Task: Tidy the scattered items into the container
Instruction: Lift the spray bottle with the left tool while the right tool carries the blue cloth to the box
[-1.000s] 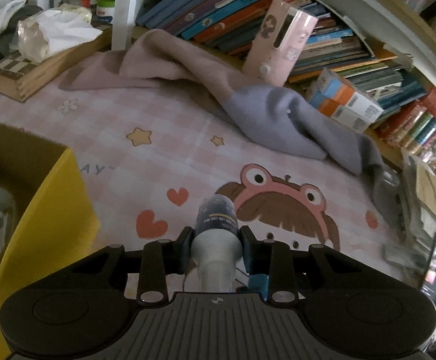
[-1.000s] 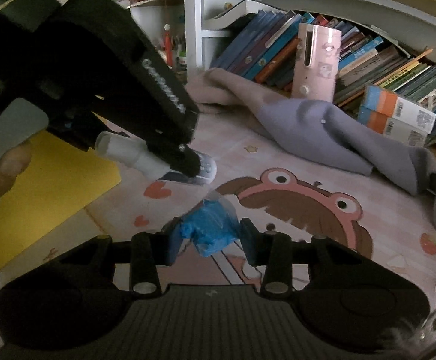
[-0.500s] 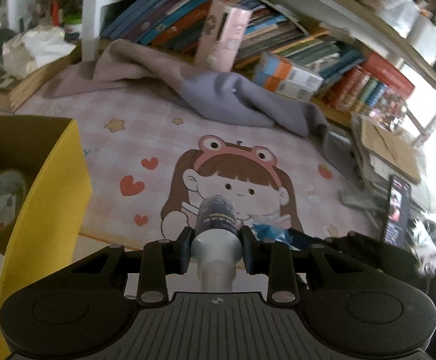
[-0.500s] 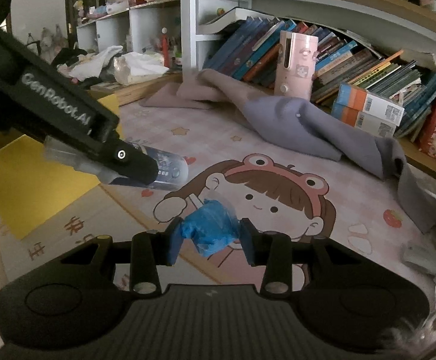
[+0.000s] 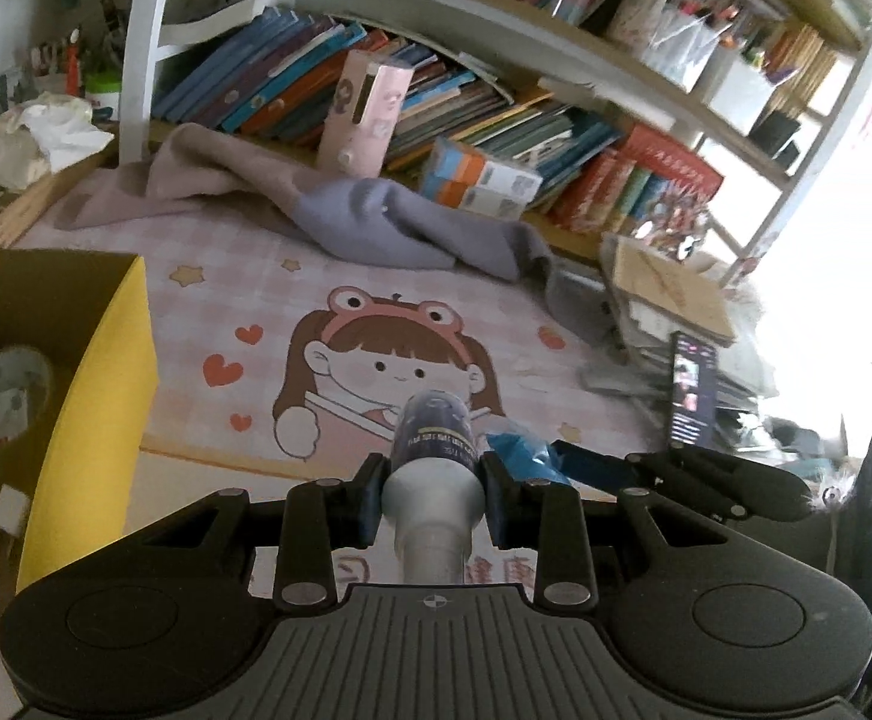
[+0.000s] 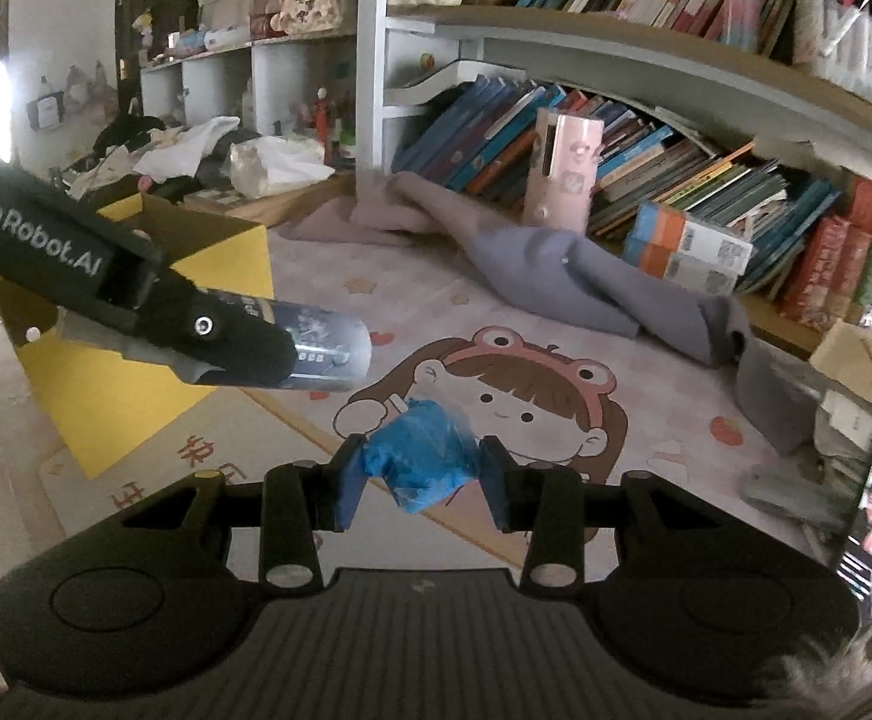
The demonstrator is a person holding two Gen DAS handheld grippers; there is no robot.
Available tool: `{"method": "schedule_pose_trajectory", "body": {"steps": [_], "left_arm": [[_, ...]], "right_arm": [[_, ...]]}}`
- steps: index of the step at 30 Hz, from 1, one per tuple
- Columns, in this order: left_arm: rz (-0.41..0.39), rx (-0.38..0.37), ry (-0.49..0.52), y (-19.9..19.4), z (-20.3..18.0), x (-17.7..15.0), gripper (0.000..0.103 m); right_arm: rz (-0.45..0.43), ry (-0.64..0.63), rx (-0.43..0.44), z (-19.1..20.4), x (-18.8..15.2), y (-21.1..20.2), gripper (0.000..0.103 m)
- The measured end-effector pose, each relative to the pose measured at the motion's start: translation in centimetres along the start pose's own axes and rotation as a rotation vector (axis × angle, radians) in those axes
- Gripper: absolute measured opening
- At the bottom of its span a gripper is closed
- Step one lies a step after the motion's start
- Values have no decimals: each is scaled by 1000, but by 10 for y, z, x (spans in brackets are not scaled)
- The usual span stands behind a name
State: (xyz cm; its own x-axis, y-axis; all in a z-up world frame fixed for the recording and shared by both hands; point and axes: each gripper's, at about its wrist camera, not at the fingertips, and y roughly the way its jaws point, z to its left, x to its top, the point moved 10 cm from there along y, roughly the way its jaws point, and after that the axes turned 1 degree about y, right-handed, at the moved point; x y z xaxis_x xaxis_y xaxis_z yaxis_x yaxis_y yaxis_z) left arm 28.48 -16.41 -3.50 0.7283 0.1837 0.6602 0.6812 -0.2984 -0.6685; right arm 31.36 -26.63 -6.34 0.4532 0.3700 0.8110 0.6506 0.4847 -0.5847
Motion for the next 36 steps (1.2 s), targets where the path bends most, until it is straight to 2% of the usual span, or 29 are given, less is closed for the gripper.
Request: {"method": "schedule_pose_trajectory", "body": {"steps": [9,16,25,32,36], "left_arm": [[3,-115,-115,-21,16,-25,31],[-13,-167,-88,-48,32,-37,31],[31,-245,-103,-83,59,-71,31],[30,-275,-115,-111,82,-93,31],[12,-250,-108,-128,97,-102,31]], "right_arm": [[26,59,-29,25,-6,-30,38],[19,110,-94,51,-7,-43,38],[33,131,-178,103,-17,-61,38],[47,135,-194,150,-28,-73,38],[50,133,-180,178,-32,-76,38]]}}
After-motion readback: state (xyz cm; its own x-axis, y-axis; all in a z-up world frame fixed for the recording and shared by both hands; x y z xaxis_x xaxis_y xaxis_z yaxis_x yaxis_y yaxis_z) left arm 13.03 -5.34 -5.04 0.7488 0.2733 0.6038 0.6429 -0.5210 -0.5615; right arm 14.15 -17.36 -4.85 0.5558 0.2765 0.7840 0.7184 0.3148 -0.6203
